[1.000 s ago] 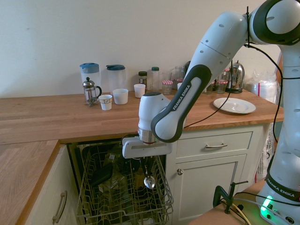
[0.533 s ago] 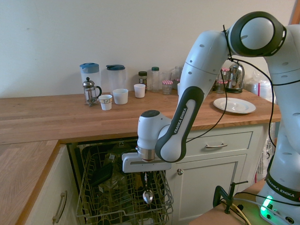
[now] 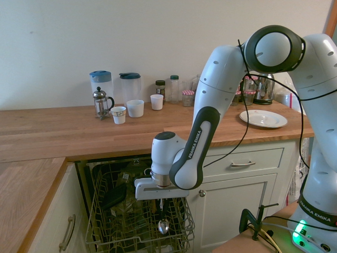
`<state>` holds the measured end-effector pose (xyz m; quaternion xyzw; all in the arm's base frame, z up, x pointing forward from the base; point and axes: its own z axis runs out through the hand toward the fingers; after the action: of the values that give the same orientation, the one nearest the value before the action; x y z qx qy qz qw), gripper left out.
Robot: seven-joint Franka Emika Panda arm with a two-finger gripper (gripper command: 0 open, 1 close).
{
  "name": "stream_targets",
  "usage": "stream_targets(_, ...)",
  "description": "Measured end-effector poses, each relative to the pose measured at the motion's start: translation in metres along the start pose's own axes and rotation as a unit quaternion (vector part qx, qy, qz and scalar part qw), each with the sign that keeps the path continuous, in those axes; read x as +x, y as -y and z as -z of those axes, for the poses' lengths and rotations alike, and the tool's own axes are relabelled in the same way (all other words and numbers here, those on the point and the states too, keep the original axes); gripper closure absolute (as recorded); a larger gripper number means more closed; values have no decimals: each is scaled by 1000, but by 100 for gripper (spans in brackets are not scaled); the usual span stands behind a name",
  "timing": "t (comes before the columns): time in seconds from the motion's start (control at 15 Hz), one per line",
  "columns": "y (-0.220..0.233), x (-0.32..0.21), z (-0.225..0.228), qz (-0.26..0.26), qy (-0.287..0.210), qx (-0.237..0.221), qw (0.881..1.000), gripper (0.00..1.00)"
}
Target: Put the spoon in the dishwasher
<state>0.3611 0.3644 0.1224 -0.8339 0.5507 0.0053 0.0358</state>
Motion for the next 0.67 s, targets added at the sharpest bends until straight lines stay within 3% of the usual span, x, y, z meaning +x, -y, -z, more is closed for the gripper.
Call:
stream_targets(0.47,-2,-1,-1,0,1,1,1000,0)
stream_targets(0.67,-7,-6,24,6,0,13,1000,0)
